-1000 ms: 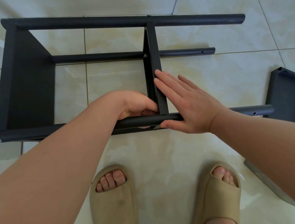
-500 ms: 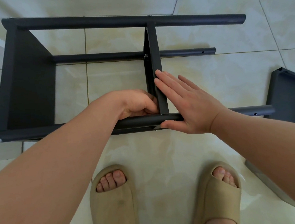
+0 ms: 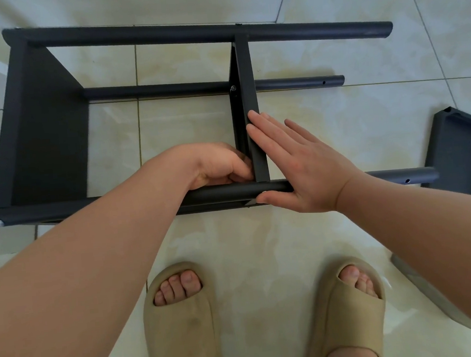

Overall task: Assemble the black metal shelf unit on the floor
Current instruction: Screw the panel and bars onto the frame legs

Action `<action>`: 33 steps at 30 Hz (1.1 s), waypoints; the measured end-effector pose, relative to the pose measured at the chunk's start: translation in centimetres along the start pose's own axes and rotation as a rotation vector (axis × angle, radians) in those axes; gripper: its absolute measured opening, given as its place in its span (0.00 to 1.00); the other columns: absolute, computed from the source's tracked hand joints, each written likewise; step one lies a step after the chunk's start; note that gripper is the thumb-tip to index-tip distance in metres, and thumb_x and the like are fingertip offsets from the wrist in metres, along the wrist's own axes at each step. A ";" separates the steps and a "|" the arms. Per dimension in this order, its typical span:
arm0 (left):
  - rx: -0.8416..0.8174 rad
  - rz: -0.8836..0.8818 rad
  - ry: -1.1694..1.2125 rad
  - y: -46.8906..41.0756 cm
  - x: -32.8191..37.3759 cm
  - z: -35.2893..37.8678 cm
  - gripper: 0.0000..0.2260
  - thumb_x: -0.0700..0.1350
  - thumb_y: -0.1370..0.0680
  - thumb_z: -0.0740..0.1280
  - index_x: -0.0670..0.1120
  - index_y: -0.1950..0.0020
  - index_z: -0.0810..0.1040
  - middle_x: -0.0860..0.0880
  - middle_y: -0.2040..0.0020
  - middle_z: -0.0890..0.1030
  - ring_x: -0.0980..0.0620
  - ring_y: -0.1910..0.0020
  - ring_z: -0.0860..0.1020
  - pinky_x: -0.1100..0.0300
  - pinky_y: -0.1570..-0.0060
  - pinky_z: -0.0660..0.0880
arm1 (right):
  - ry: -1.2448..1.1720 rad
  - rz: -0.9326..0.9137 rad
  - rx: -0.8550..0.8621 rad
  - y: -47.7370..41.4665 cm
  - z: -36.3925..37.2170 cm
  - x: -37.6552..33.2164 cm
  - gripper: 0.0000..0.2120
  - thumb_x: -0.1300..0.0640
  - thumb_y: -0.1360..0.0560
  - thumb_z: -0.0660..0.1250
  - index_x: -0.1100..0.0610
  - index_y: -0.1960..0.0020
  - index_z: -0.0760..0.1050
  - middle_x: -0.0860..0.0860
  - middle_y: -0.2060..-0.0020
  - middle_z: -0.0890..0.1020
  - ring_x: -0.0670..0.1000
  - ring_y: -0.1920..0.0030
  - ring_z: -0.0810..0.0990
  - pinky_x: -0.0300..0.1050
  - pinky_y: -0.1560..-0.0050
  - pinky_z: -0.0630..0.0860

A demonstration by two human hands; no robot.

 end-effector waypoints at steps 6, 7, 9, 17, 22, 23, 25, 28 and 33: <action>0.004 0.020 -0.024 -0.1 0.0 0.0 0.16 0.28 0.24 0.61 0.29 0.36 0.73 0.27 0.40 0.76 0.35 0.45 0.80 0.43 0.38 0.75 | 0.000 0.002 -0.005 0.0 0.0 -0.1 0.48 0.28 0.23 0.52 0.61 0.18 0.48 0.55 0.18 0.46 0.53 0.18 0.45 0.56 0.19 0.51; 0.001 0.027 -0.020 -0.1 0.0 0.0 0.16 0.28 0.24 0.61 0.30 0.36 0.74 0.28 0.39 0.76 0.34 0.43 0.80 0.43 0.38 0.76 | 0.002 0.001 -0.007 0.0 0.0 -0.1 0.48 0.28 0.23 0.51 0.61 0.17 0.48 0.55 0.18 0.46 0.53 0.18 0.45 0.56 0.19 0.51; -0.013 0.038 0.002 -0.2 0.0 0.0 0.15 0.28 0.23 0.62 0.32 0.37 0.75 0.30 0.40 0.78 0.35 0.43 0.81 0.45 0.40 0.77 | 0.000 0.001 -0.007 0.0 -0.1 -0.1 0.48 0.28 0.23 0.51 0.61 0.18 0.48 0.55 0.18 0.46 0.53 0.18 0.45 0.56 0.19 0.51; -0.021 -0.009 -0.026 0.0 -0.2 -0.1 0.09 0.35 0.23 0.66 0.42 0.60 0.83 0.42 0.61 0.83 0.46 0.61 0.82 0.58 0.62 0.80 | -0.008 0.000 0.003 0.0 -0.1 -0.1 0.48 0.28 0.23 0.52 0.61 0.18 0.48 0.55 0.18 0.47 0.54 0.18 0.46 0.57 0.19 0.51; 0.027 0.026 -0.007 -0.3 0.0 0.0 0.12 0.29 0.24 0.61 0.39 0.44 0.76 0.38 0.50 0.76 0.40 0.52 0.77 0.50 0.49 0.79 | -0.006 -0.001 0.003 0.0 0.0 -0.1 0.48 0.28 0.23 0.52 0.61 0.18 0.48 0.55 0.18 0.47 0.54 0.18 0.46 0.57 0.19 0.51; 0.021 0.030 -0.007 -0.3 0.0 0.0 0.13 0.28 0.24 0.61 0.38 0.42 0.76 0.37 0.49 0.76 0.40 0.51 0.77 0.47 0.44 0.78 | -0.005 -0.001 0.004 0.0 0.0 -0.1 0.48 0.28 0.23 0.52 0.61 0.18 0.48 0.55 0.18 0.47 0.54 0.18 0.46 0.57 0.19 0.51; 0.014 0.039 -0.008 -0.1 0.1 0.1 0.14 0.28 0.24 0.61 0.30 0.39 0.74 0.31 0.47 0.78 0.39 0.49 0.78 0.45 0.40 0.76 | -0.005 -0.002 0.006 0.0 0.0 -0.1 0.48 0.28 0.23 0.52 0.61 0.18 0.48 0.55 0.18 0.47 0.54 0.18 0.46 0.57 0.19 0.51; 0.004 0.057 -0.010 0.0 0.2 0.1 0.15 0.28 0.23 0.61 0.30 0.36 0.74 0.29 0.40 0.78 0.40 0.49 0.81 0.50 0.47 0.79 | -0.004 -0.002 -0.001 0.0 0.0 -0.1 0.48 0.28 0.23 0.52 0.61 0.18 0.48 0.55 0.18 0.46 0.53 0.18 0.46 0.57 0.19 0.51; -0.030 0.048 0.034 0.0 0.1 0.0 0.12 0.29 0.23 0.62 0.33 0.41 0.77 0.33 0.48 0.80 0.42 0.53 0.82 0.53 0.52 0.80 | -0.005 0.003 -0.009 0.0 -0.1 -0.1 0.48 0.27 0.23 0.51 0.61 0.17 0.47 0.54 0.18 0.46 0.53 0.18 0.45 0.57 0.19 0.51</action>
Point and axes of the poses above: each hand's wrist, its own y-axis away from the middle knuckle, its own z-axis out of the palm, x = y × z, the point moved 4 cm from there along -y, towards the middle knuckle
